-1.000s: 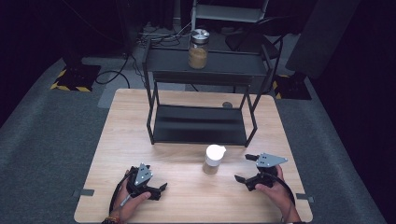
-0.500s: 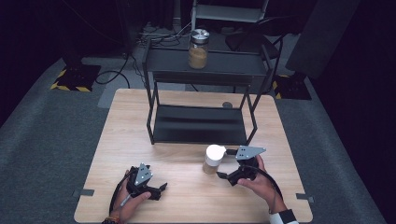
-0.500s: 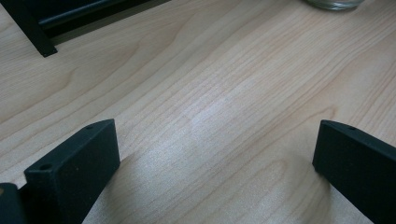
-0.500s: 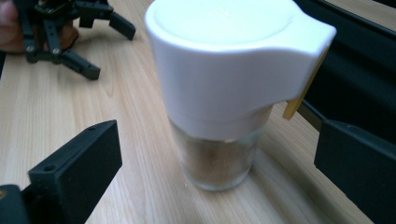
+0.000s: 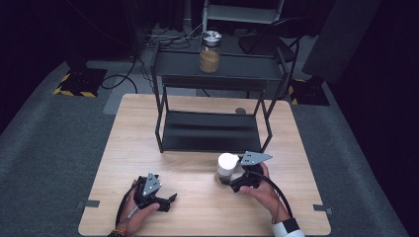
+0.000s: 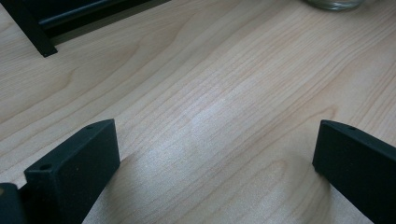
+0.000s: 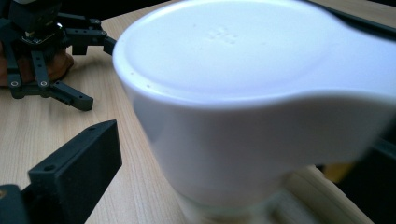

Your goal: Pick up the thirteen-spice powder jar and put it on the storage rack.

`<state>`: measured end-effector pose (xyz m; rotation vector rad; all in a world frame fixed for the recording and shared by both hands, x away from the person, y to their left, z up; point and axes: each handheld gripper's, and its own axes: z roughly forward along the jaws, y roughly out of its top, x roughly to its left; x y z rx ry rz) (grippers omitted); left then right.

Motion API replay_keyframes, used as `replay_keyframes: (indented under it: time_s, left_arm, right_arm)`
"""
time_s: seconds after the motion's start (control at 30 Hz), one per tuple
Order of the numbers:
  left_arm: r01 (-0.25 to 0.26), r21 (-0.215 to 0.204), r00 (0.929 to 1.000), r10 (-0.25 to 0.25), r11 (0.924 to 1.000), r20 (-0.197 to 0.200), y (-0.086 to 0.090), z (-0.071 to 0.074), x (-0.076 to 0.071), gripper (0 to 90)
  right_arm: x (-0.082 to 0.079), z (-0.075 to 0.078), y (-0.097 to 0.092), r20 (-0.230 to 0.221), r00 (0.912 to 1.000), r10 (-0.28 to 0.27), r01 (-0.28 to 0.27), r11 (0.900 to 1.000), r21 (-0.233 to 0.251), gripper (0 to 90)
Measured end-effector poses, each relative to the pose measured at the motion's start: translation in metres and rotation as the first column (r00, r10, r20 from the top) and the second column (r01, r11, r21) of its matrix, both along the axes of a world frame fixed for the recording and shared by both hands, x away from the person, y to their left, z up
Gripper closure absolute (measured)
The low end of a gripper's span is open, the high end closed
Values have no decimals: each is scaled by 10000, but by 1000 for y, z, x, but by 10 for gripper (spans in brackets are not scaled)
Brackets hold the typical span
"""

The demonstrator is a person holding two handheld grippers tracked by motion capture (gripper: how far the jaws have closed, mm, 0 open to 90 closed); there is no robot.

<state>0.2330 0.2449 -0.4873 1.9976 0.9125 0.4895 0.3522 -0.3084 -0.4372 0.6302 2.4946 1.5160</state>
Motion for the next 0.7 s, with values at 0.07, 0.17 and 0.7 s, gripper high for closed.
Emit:
replay_keyframes:
  time_s: [0.07,0.17,0.7]
  left_arm:
    - [0,1,10000,0,10000,0,0,0,0,4]
    - [-3,-1,10000,3,10000,-1,0,0,0,4]
    - [-5,3,10000,5,10000,2,-1,0,0,4]
  right_arm:
    - [0,-2,4,96,10000,-15,16,10000,-81,4]
    - [-1,-6,7,148,9997,-172,171,9998,43,13]
    - [1,-20,3,256,9993,-255,223,9927,1185,261]
